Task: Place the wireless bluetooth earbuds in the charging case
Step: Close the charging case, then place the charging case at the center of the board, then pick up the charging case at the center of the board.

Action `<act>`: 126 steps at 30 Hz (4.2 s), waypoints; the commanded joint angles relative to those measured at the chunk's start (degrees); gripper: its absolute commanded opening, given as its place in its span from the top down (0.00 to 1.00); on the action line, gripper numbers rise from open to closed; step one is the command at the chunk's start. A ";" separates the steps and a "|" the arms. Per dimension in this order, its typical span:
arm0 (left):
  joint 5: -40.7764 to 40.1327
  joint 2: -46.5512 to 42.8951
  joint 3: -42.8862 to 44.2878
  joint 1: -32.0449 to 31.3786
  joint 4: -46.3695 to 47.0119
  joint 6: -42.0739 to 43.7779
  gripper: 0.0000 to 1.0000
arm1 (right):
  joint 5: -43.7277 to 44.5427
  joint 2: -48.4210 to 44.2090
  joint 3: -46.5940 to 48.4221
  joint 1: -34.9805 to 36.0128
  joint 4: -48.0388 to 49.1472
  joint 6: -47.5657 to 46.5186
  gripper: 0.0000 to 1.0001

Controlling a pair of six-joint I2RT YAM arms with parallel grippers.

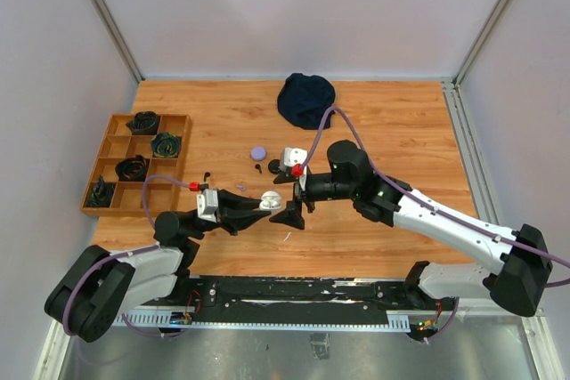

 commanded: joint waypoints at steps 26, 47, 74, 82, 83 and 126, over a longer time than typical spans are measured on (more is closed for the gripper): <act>-7.07 1.80 3.79 0.46 -1.66 -0.55 1.00 | -1.47 -3.50 1.24 -0.58 -11.66 -5.76 0.05; -20.01 10.61 19.07 -9.09 -45.16 -19.90 1.00 | 46.65 -21.17 -20.24 -0.58 3.41 4.98 0.02; -40.60 41.81 36.21 -27.61 -54.74 -31.32 0.60 | 58.87 -29.26 -31.08 -0.58 12.71 3.75 0.02; -44.14 38.80 34.42 -27.71 -57.80 -31.10 0.45 | 58.87 -28.93 -31.28 -0.58 13.03 3.51 0.02; -44.78 38.06 34.06 -27.71 -58.32 -31.02 0.44 | 58.87 -28.92 -31.24 -0.57 13.03 3.57 0.02; -45.00 35.25 57.35 -6.92 -83.81 22.90 0.27 | 62.51 -27.32 -32.51 -0.57 15.62 2.45 0.01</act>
